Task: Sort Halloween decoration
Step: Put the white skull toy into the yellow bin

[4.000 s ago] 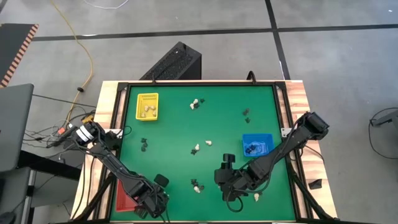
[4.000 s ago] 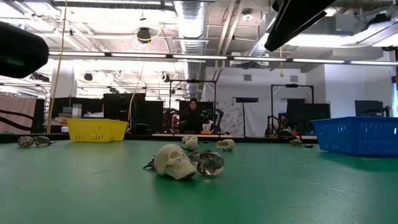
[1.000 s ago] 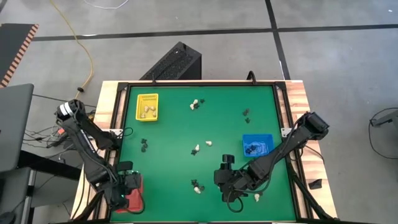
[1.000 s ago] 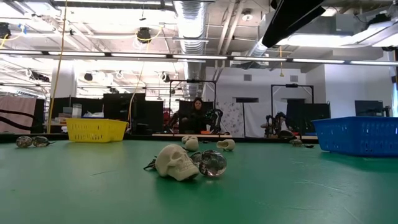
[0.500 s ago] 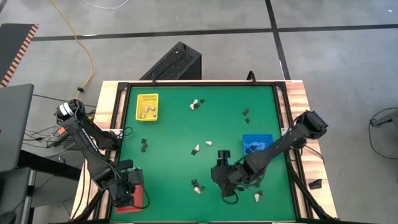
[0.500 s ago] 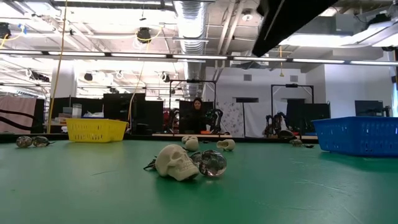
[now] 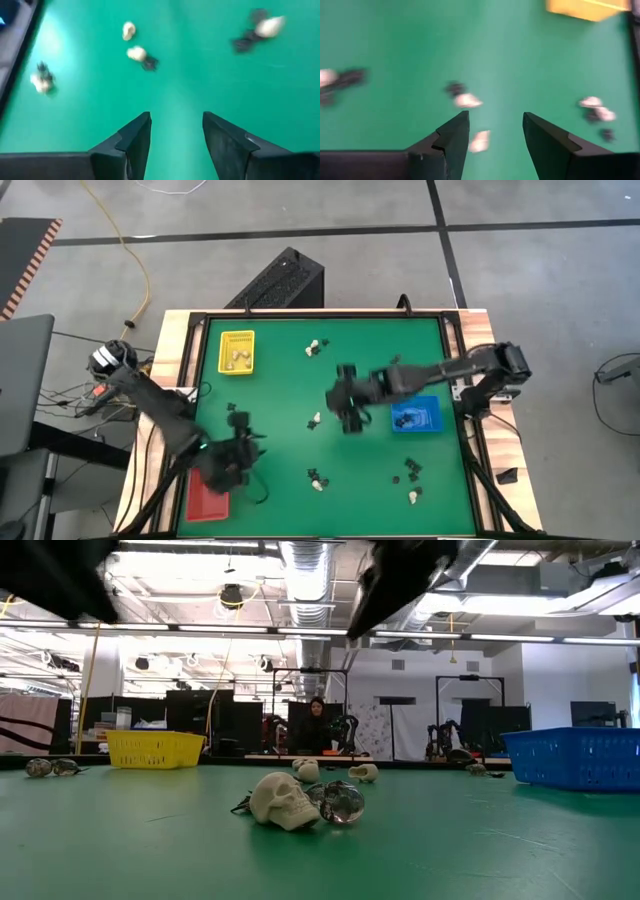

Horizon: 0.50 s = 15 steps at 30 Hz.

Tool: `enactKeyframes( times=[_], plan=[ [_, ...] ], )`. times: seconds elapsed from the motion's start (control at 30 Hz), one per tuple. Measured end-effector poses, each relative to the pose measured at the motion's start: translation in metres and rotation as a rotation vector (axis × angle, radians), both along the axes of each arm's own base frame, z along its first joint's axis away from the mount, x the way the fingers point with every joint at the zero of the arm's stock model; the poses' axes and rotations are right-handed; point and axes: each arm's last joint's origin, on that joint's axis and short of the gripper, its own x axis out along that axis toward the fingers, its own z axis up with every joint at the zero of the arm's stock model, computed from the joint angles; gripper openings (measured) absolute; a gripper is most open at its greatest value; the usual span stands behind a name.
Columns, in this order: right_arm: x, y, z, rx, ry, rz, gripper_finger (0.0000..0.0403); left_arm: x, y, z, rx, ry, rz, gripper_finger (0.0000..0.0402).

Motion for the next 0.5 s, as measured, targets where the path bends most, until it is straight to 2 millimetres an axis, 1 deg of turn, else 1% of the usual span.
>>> enactKeyframes(
  times=[0.03,0.1,0.17,0.2,0.27,0.33,0.4,0.5],
  plan=[
    [0.003,-0.015,0.0,0.007,-0.008,-0.02,0.0211,0.008,0.01,-0.011,0.013,-0.004,-0.022,0.0164],
    [0.007,-0.049,-0.004,0.032,-0.01,-0.065,0.0205,0.023,0.036,-0.035,-0.018,0.0,-0.097,0.0156],
    [0.011,-0.083,-0.011,0.056,-0.011,-0.108,0.0202,0.03,0.064,-0.053,-0.071,-0.038,-0.132,0.0149],
    [0.013,-0.1,-0.014,0.064,-0.023,-0.132,0.0201,0.03,0.078,-0.057,-0.089,-0.064,-0.134,0.0145],
    [0.015,-0.131,-0.021,0.093,-0.057,-0.148,0.0201,0.026,0.103,-0.057,-0.102,-0.143,-0.112,0.0141],
    [0.017,-0.159,-0.026,0.141,-0.074,-0.12,0.0201,0.02,0.122,-0.047,-0.096,-0.28,-0.08,0.0138],
    [0.021,-0.184,-0.028,0.175,-0.081,-0.088,0.0201,0.013,0.136,-0.035,-0.066,-0.419,-0.056,0.0138],
    [0.029,-0.216,-0.036,0.194,-0.038,-0.025,0.0201,-0.001,0.152,-0.021,0.003,-0.542,0.003,0.0137]
  ],
)
